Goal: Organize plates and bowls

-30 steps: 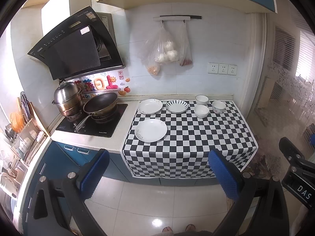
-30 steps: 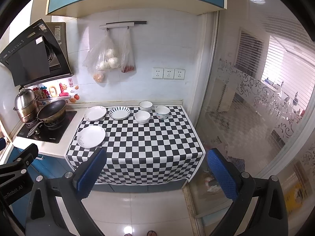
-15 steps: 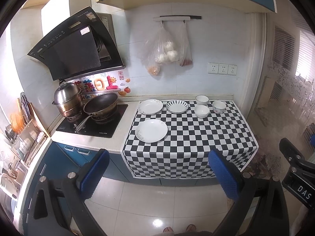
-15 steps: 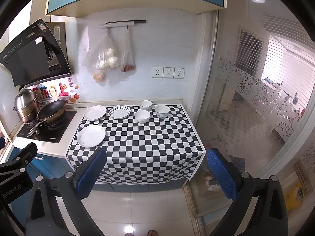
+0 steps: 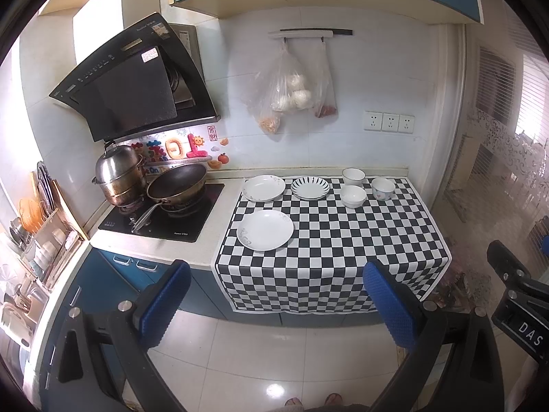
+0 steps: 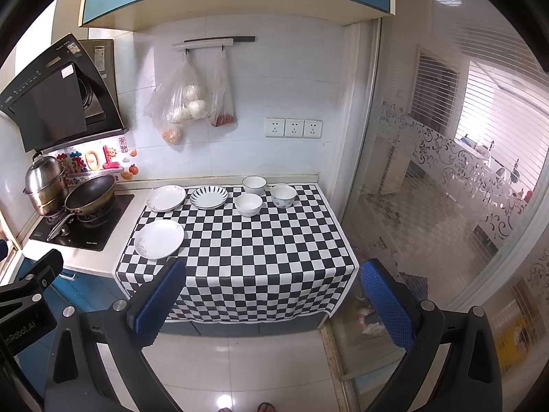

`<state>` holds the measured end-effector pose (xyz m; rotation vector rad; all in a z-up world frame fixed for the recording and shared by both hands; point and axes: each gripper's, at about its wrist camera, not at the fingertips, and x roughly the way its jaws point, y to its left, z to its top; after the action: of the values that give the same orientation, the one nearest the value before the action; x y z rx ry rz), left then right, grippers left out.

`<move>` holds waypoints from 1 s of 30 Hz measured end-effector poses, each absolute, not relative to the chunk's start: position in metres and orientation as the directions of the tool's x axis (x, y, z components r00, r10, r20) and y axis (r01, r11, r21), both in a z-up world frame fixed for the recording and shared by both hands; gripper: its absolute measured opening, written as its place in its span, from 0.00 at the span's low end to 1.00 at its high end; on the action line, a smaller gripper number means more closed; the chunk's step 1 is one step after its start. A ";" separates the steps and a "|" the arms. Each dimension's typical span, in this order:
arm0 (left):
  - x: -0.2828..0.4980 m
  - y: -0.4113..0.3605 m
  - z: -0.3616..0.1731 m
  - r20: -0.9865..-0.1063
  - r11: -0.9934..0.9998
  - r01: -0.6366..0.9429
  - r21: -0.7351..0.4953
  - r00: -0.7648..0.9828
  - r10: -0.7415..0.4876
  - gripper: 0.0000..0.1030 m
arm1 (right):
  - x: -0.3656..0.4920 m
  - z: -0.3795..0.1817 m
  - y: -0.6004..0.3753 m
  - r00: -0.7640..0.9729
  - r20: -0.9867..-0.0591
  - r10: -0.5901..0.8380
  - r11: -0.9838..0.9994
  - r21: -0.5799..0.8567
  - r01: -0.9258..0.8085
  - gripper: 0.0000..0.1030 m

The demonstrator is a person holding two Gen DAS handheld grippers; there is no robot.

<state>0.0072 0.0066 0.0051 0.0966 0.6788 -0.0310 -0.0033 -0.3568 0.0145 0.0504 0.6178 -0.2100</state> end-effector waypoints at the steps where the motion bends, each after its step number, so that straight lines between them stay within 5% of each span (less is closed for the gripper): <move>1: 0.008 0.008 0.006 -0.628 0.995 0.060 0.078 0.779 0.003 1.00 | -0.003 0.014 -0.356 0.795 -0.580 -0.180 0.978 -0.017 0.210 1.00; 30: 0.019 0.009 0.007 -0.619 0.994 0.053 0.093 0.785 0.016 1.00 | 0.008 0.015 -0.355 0.799 -0.577 -0.171 0.980 -0.013 0.200 1.00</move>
<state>0.0191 0.0086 0.0075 0.1073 0.6683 -0.0202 0.0075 -0.3550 0.0150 0.0494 0.6147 -0.1990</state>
